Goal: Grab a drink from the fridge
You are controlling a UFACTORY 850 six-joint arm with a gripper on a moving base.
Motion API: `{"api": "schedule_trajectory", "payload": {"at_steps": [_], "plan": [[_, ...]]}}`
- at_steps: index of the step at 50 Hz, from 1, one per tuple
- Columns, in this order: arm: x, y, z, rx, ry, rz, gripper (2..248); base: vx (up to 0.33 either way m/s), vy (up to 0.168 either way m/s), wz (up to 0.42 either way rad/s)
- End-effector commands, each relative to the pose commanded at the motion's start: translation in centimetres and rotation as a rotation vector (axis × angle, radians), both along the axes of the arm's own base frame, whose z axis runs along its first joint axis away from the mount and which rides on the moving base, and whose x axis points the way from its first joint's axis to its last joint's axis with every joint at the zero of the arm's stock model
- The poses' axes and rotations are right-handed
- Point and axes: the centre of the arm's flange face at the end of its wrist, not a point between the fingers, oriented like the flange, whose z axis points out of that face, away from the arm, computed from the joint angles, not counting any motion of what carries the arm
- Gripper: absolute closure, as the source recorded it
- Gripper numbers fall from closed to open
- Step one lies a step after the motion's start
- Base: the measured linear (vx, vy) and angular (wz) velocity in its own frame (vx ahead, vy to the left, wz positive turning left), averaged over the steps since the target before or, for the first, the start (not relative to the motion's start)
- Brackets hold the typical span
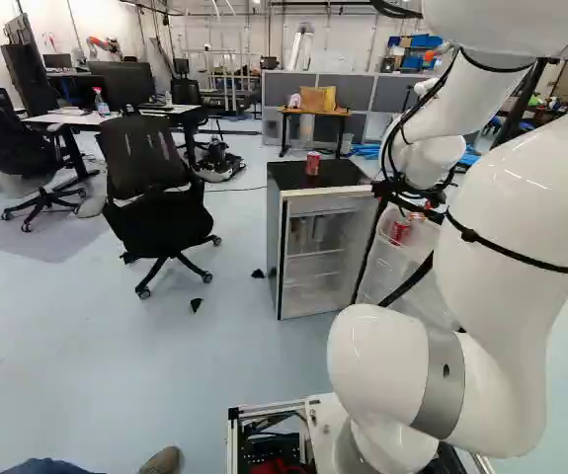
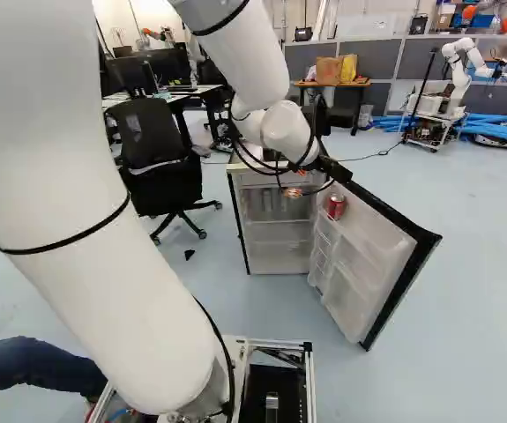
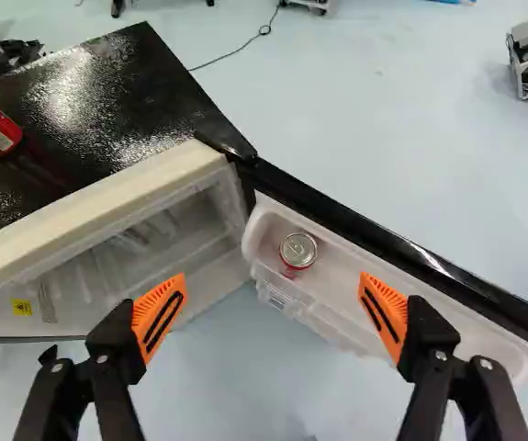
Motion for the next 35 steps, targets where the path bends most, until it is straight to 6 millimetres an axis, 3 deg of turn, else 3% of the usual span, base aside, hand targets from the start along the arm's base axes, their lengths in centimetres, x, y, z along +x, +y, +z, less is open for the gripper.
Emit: {"api": "schedule_trajectory", "payload": {"at_steps": [24, 35], "plan": [[-1.5, -3.0, 1.7, 0.07, 0.11, -0.072, 3, 0.0, 0.0, 0.0], [-1.9, -4.6, 1.3, 0.12, 0.183, -0.104, 3, 0.0, 0.0, 0.0]]}}
